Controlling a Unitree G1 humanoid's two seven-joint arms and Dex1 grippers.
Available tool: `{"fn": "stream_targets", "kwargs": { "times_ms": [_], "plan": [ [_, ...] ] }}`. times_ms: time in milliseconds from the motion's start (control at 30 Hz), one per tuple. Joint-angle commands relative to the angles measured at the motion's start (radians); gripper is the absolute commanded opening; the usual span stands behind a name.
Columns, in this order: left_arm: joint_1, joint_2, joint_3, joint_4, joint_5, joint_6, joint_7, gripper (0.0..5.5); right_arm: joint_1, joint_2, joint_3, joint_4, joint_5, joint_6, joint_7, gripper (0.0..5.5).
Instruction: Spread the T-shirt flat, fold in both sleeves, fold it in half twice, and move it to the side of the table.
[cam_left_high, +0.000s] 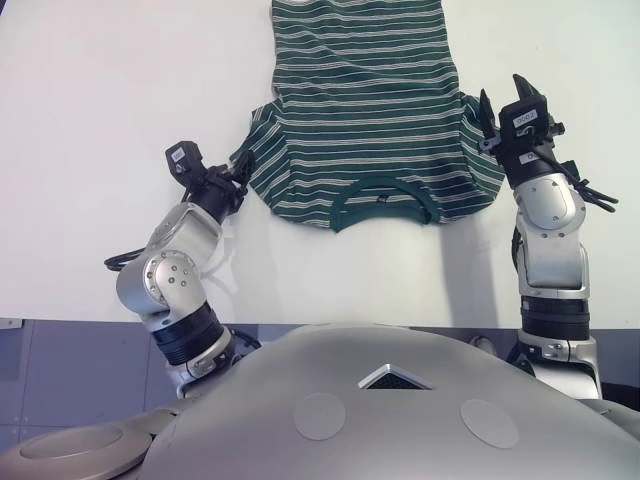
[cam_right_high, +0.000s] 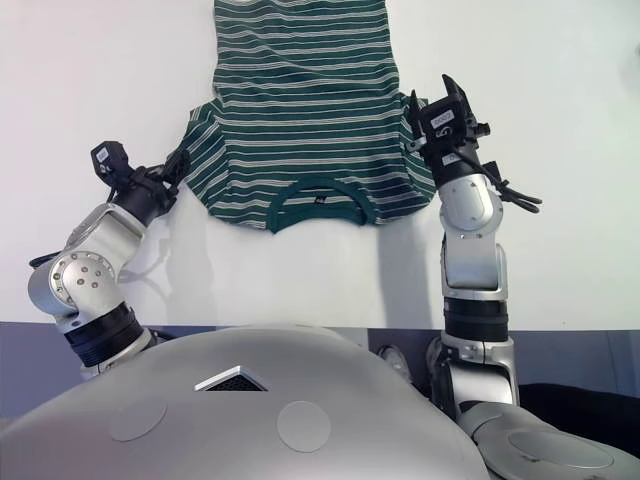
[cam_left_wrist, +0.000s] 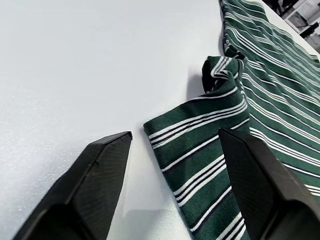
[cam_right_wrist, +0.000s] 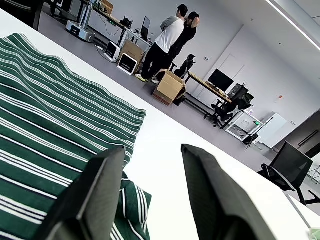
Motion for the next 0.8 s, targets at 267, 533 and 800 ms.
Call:
{"fn": "stream_targets", "kwargs": {
  "times_ms": [267,533,800],
  "plan": [
    [0.011,-0.042,-0.028,0.146,0.007,-0.050,0.073,1.01,-0.031,-0.002,0.006,0.001,0.006,0.014,0.003,2.09],
    [-0.015,-0.005,-0.044,0.157,0.005,-0.093,0.064,0.03,-0.040,0.009,0.011,0.009,0.001,0.009,-0.015,2.09],
    [-0.034,0.118,-0.094,0.109,0.057,-0.138,0.041,0.03,-0.034,0.024,0.006,0.018,-0.002,-0.002,-0.047,2.09]
  ]
}}
